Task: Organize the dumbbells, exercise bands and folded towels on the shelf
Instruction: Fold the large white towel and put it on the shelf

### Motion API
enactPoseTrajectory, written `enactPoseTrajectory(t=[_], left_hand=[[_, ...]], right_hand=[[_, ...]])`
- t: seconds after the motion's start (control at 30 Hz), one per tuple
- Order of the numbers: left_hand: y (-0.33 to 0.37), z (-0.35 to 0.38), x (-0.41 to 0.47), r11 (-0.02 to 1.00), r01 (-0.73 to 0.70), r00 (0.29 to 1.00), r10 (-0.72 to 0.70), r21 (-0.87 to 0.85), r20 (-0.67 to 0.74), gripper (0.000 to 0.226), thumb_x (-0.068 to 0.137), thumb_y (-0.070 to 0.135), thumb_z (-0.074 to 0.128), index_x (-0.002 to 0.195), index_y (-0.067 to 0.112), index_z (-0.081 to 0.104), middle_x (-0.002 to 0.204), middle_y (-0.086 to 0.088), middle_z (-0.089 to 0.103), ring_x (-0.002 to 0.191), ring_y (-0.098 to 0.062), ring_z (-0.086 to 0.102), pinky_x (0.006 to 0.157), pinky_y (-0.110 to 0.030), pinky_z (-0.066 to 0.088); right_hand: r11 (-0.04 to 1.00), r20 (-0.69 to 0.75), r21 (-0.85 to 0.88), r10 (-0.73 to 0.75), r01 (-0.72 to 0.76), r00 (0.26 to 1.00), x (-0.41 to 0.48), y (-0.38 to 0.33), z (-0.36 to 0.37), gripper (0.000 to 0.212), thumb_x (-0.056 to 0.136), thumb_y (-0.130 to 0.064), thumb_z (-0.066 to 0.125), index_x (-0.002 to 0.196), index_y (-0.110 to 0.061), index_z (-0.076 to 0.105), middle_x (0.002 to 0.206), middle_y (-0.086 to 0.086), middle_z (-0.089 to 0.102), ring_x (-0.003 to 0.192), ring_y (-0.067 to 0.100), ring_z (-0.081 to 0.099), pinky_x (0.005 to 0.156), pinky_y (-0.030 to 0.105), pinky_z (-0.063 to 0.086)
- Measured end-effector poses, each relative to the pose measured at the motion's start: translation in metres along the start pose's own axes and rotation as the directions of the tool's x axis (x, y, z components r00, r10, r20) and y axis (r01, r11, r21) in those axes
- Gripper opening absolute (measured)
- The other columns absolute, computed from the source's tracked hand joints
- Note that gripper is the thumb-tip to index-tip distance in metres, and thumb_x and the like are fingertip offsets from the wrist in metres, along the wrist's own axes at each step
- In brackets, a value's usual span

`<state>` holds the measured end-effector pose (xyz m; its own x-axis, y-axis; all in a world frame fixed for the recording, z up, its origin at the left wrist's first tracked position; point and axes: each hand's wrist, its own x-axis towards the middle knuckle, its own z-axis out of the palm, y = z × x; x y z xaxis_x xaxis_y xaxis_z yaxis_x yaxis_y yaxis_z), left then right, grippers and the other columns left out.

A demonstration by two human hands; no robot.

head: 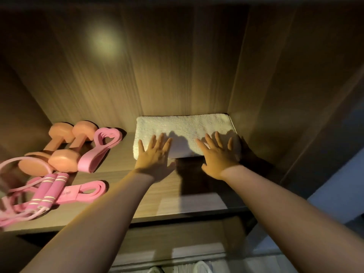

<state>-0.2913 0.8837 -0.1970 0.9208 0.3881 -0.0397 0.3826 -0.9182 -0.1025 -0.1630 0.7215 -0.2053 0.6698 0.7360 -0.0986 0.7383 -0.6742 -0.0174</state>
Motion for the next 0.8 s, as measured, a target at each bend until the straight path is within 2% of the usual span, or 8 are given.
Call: enactPoseTrajectory(t=[0.07,0.13,0.23,0.37,0.47,0.6,0.8], left_hand=[[0.004,-0.019,-0.036,0.999,0.03,0.998,-0.03,0.015,0.057,0.078,0.098,0.057,0.031,0.155,0.023,-0.01,0.163,-0.005,-0.015,0.15,-0.027,-0.012,0.117,-0.061,-0.002],[0.011,-0.038,-0.079,0.999,0.041,0.998,-0.04,-0.017,0.049,0.074,0.099,0.055,0.03,0.156,0.023,-0.006,0.164,-0.005,-0.008,0.15,-0.026,-0.007,0.117,-0.061,-0.001],[0.027,-0.062,-0.158,0.996,0.02,0.997,-0.028,-0.09,-0.078,0.068,0.099,0.051,0.035,0.156,0.024,0.009,0.163,-0.003,0.011,0.15,-0.023,0.008,0.118,-0.059,0.006],[0.048,-0.069,-0.267,0.978,-0.007,0.981,-0.034,-0.208,-0.193,0.062,0.099,0.046,0.038,0.154,0.025,0.018,0.16,0.001,0.024,0.148,-0.02,0.017,0.119,-0.055,0.009],[0.065,-0.062,-0.323,0.974,0.002,0.981,-0.045,-0.225,-0.187,0.06,0.1,0.047,0.035,0.154,0.027,0.018,0.16,0.003,0.023,0.149,-0.017,0.015,0.12,-0.053,0.006],[0.075,-0.064,-0.344,0.968,-0.012,0.986,-0.03,-0.251,-0.165,0.059,0.101,0.048,0.035,0.154,0.027,0.019,0.16,0.005,0.022,0.149,-0.015,0.013,0.121,-0.051,0.004],[0.071,-0.066,-0.309,0.963,-0.02,0.991,-0.016,-0.268,-0.132,0.057,0.101,0.046,0.036,0.152,0.027,0.022,0.157,0.006,0.029,0.148,-0.014,0.017,0.122,-0.05,0.006]], right_hand=[[0.999,0.067,-0.037,0.018,-0.015,0.998,-0.035,-0.007,-0.015,0.072,0.1,-0.029,0.04,0.154,-0.033,-0.007,0.162,0.001,-0.019,0.146,0.031,-0.025,0.114,0.063,-0.011],[0.999,0.085,-0.054,0.008,-0.004,0.996,-0.077,-0.015,-0.034,0.068,0.101,-0.039,0.037,0.155,-0.032,-0.006,0.162,0.004,-0.015,0.147,0.031,-0.019,0.115,0.063,-0.008],[0.999,-0.055,-0.023,-0.036,0.035,0.998,-0.153,-0.027,-0.053,0.068,0.099,-0.047,0.039,0.155,-0.03,0.004,0.163,0.006,0.004,0.15,0.033,-0.001,0.116,0.063,0.0],[0.998,-0.124,0.032,-0.042,0.047,0.991,-0.261,-0.042,-0.053,0.066,0.1,-0.048,0.036,0.155,-0.028,0.007,0.163,0.003,0.004,0.15,0.029,-0.003,0.116,0.059,0.0],[0.996,-0.154,0.052,-0.06,0.069,0.986,-0.318,-0.051,-0.04,0.064,0.1,-0.051,0.036,0.154,-0.03,0.01,0.163,0.002,0.007,0.15,0.027,-0.001,0.117,0.057,0.001],[0.994,-0.173,0.067,-0.07,0.083,0.982,-0.339,-0.054,-0.037,0.063,0.099,-0.051,0.037,0.154,-0.031,0.012,0.163,0.001,0.009,0.15,0.024,0.0,0.118,0.056,0.001],[0.994,-0.185,0.068,-0.074,0.088,0.98,-0.304,-0.046,-0.041,0.062,0.1,-0.051,0.036,0.154,-0.031,0.014,0.163,0.001,0.01,0.15,0.025,0.0,0.118,0.055,0.0]])
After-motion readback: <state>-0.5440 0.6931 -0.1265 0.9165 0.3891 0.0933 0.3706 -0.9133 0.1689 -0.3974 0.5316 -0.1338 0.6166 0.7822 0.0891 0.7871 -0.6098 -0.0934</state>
